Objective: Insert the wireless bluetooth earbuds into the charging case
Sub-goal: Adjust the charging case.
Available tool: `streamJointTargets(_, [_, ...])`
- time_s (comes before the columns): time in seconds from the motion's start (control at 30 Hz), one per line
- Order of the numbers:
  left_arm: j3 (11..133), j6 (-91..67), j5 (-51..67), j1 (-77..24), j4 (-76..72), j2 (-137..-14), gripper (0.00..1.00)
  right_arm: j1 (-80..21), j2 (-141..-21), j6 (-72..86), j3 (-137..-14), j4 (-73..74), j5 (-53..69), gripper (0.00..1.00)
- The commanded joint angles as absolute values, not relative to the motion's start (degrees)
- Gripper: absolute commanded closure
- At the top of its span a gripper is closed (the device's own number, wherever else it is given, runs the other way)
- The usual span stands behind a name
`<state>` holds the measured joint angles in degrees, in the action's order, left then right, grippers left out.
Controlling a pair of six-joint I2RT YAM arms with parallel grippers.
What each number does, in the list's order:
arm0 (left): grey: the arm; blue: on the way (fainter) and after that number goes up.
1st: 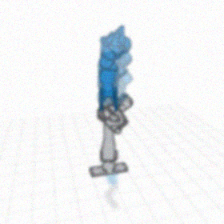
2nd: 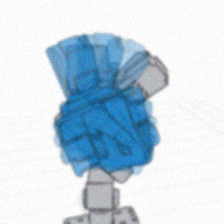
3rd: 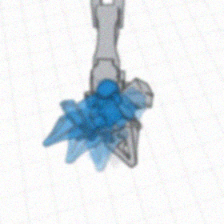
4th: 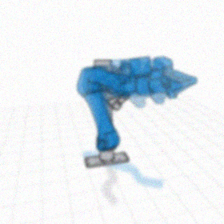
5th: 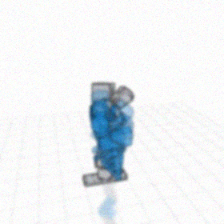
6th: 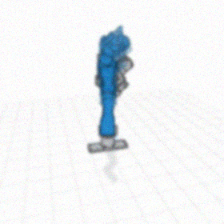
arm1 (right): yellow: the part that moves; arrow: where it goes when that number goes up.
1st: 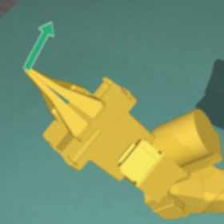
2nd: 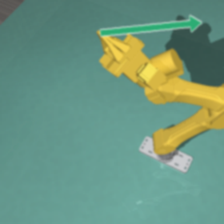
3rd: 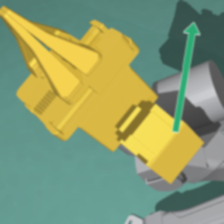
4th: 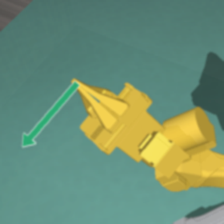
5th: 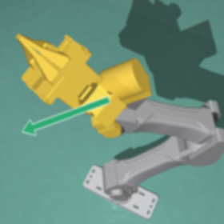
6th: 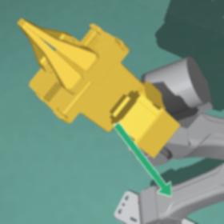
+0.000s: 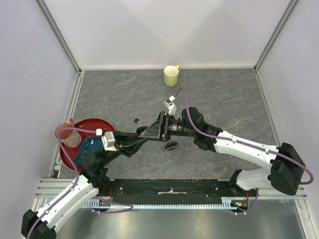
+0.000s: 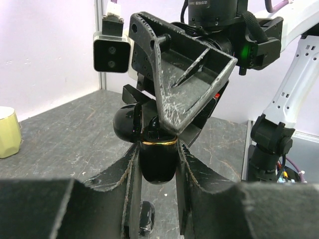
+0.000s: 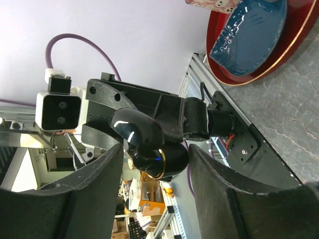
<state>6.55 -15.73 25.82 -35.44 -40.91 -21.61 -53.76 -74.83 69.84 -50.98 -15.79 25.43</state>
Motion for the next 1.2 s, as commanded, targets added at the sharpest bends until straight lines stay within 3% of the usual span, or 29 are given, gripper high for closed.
streamJointTargets(0.0, [8.8,-14.5,27.3,-35.4,-44.6,-22.8,0.98,-53.7,-75.6,68.5,-53.1,-14.4,25.5,0.39])
streamJointTargets(0.23, [8.5,-14.7,27.3,-35.4,-45.4,-23.3,0.98,-53.8,-75.5,67.3,-53.7,-12.7,24.6,0.52])
streamJointTargets(0.43, [8.7,-14.7,27.7,-35.4,-45.5,-24.0,0.98,-53.8,-76.0,66.5,-54.4,-11.7,24.5,0.55])
streamJointTargets(0.93, [8.7,-15.4,28.0,-35.4,-46.2,-25.1,0.98,-55.2,-78.0,60.7,-58.7,-6.1,23.4,0.6])
streamJointTargets(1.17, [8.5,-16.0,28.2,-35.5,-46.7,-25.7,0.98,-56.1,-78.9,58.3,-60.5,-2.3,21.6,0.55])
